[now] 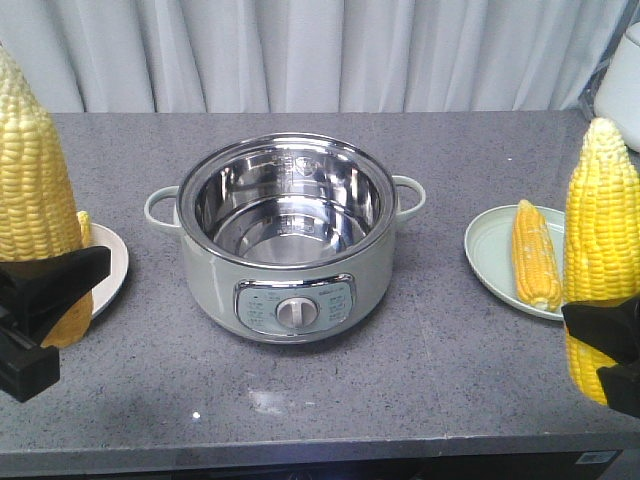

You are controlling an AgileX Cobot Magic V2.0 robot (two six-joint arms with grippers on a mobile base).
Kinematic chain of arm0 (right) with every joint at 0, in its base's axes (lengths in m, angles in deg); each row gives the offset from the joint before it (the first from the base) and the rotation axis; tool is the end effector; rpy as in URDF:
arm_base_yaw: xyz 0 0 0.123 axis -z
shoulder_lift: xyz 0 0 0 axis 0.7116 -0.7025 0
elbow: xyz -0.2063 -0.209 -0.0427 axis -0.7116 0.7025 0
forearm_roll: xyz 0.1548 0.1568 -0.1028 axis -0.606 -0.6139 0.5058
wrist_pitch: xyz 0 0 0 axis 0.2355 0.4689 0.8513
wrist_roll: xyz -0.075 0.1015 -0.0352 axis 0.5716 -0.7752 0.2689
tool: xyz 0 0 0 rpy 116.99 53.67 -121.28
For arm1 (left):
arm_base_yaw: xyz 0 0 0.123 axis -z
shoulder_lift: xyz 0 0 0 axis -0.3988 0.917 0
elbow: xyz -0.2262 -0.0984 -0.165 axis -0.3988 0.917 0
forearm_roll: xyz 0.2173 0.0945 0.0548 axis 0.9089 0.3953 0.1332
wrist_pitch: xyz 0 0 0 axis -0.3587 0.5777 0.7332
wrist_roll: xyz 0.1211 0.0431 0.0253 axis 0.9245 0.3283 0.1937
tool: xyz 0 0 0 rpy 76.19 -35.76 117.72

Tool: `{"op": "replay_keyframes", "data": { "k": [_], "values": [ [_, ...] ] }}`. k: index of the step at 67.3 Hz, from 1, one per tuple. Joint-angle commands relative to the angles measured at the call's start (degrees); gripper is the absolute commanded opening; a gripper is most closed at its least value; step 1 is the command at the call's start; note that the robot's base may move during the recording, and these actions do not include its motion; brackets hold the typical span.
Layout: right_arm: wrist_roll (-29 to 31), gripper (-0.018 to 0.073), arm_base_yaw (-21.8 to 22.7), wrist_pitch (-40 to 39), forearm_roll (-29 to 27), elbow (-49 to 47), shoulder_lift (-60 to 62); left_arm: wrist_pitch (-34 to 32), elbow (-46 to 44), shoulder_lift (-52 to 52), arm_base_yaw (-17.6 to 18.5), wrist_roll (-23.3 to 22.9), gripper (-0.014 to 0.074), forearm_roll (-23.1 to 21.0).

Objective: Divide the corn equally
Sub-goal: 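Turn the base away from the pot while holding both cobs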

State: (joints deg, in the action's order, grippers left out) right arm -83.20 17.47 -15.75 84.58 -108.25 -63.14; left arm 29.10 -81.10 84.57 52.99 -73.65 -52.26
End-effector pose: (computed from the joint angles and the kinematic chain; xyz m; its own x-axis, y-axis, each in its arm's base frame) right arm 0.1374 0.0641 0.3582 -0.5875 -0.3795 -0.7147 -0.4668 0.8804 -0.0838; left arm 0.1507 -0.0901 0.3493 -0.2884 0.1709 -0.9421 0.5201 0.8541 -0.0043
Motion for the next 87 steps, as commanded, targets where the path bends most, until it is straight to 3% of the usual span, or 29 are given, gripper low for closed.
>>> {"op": "replay_keyframes", "data": {
  "k": [1,87],
  "values": [
    [0.5,0.0183,0.1,-3.5,0.7,-1.4,0.4,-4.3,-1.4,-0.3,0.2,-0.3,0.0263,-0.5],
    [0.5,0.0183,0.1,-3.5,0.7,-1.4,0.4,-4.3,-1.4,-0.3,0.2,-0.3,0.0263,-0.5]
  ]
}}
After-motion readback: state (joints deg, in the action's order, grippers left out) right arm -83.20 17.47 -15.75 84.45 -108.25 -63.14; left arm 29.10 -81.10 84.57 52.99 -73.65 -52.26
